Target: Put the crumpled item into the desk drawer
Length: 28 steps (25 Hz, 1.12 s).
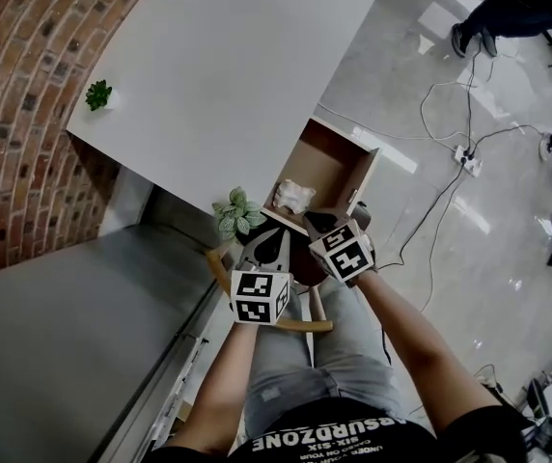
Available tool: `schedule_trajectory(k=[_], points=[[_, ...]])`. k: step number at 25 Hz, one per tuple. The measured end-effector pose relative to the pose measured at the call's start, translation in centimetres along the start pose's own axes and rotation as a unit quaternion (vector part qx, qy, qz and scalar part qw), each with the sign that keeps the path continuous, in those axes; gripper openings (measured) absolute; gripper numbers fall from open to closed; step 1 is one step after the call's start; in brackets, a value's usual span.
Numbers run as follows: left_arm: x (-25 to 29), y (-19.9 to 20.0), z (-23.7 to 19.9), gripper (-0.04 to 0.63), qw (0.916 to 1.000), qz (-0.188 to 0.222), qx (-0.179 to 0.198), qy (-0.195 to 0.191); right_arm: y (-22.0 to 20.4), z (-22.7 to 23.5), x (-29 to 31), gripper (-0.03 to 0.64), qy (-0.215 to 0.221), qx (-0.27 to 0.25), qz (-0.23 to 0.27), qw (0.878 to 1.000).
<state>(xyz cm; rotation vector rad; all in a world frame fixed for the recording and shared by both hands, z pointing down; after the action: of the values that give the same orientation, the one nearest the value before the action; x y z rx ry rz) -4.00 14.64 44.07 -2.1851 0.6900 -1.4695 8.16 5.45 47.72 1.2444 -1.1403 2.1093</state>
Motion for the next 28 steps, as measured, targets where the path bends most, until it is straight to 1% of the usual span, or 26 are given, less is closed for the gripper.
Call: schedule_trajectory(k=[4, 7, 10, 14, 20, 25, 28], points=[[-1.3, 0.7, 0.3, 0.005, 1.0, 0.005, -0.007, 0.0, -0.2, -1.3, -2.4, -0.002, 0.001, 0.029, 0.026, 0.999], [-2.5, 1.2, 0.6, 0.005, 1.0, 0.008, -0.002, -0.001, 0.0, -2.3, -4.2, -0.003, -0.003, 0.044, 0.054, 0.998], [-3.9, 1.8, 1.0, 0.005, 0.9999, 0.014, 0.004, -0.007, 0.2, -3.5, -5.9, -0.003, -0.006, 0.039, 0.078, 0.996], [-5.4, 2.5, 1.7, 0.005, 0.9995, 0.025, 0.014, -0.011, 0.4, -4.9, -7.8, -0.003, -0.005, 0.029, 0.097, 0.995], [-6.9, 3.8, 2.7, 0.005, 0.9983, 0.047, 0.033, -0.01, 0.7, -6.1, -10.1, -0.003, 0.003, 0.033, 0.115, 0.993], [-8.4, 4.5, 3.8, 0.005, 0.997, 0.055, 0.054, -0.01, 0.7, -6.5, -12.3, -0.003, 0.001, 0.047, 0.131, 0.99], [-9.3, 4.9, 4.5, 0.005, 0.9963, 0.059, 0.061, -0.012, 1.0, -6.8, -13.6, -0.003, 0.0, 0.045, 0.142, 0.989]])
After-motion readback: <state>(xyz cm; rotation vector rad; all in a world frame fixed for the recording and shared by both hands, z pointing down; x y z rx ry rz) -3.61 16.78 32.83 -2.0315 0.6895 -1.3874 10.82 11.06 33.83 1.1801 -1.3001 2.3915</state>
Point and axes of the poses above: the fingertips, and each gripper's own axes: x forward along the fingers, z to its right, y out of its top, the point moved 10 cm from there along -x, backward along the fingers, and after that the axes turned 6 degrees about -z, right-handed, at the moved point
